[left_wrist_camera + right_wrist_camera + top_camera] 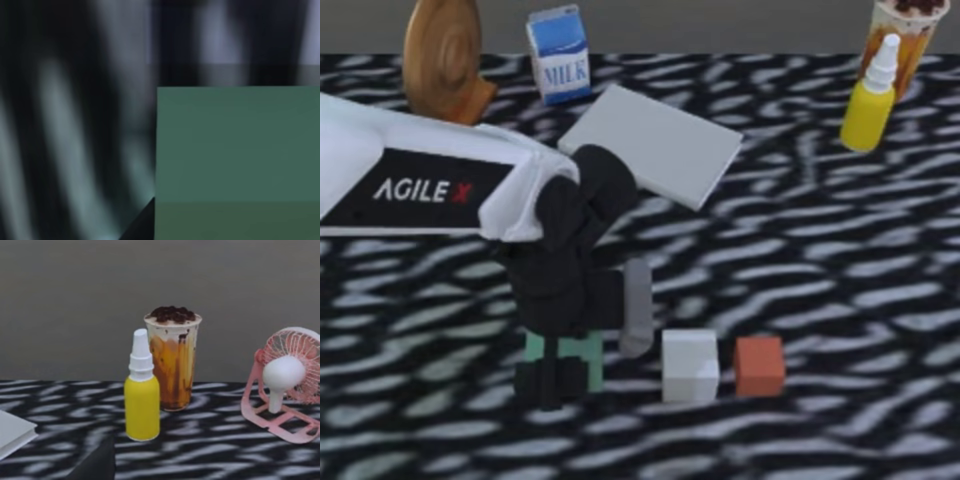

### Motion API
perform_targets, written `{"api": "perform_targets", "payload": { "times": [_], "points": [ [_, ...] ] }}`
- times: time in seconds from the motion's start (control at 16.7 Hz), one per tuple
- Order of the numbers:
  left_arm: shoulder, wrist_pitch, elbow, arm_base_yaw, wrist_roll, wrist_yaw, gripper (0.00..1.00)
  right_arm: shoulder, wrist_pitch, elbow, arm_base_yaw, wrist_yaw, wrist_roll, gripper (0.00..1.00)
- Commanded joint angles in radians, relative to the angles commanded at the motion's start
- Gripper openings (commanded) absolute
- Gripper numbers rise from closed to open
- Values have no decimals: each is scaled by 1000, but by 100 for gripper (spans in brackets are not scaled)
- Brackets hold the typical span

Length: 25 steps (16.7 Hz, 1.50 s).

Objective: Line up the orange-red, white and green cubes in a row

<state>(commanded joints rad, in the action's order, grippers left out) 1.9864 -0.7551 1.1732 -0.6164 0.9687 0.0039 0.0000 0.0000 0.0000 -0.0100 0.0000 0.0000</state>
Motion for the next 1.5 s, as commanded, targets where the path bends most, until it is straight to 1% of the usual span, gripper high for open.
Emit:
{"api": "perform_targets", "payload": {
  "times": [0.36,0.42,1.02,1.14,1.32,1.5],
  "points": [
    [0,0,0,0,0,0,98,0,0,0,0,0,0,100],
    [0,0,0,0,0,0,100,0,0,0,0,0,0,100],
    [-7,-17,14,1,3,0,100,0,0,0,0,0,0,100],
    [-32,-76,49,6,2,0,100,0,0,0,0,0,0,100],
    [-82,-206,112,15,0,0,100,0,0,0,0,0,0,100],
    [-116,-260,146,21,-3,-1,100,0,0,0,0,0,0,100]
  ]
}}
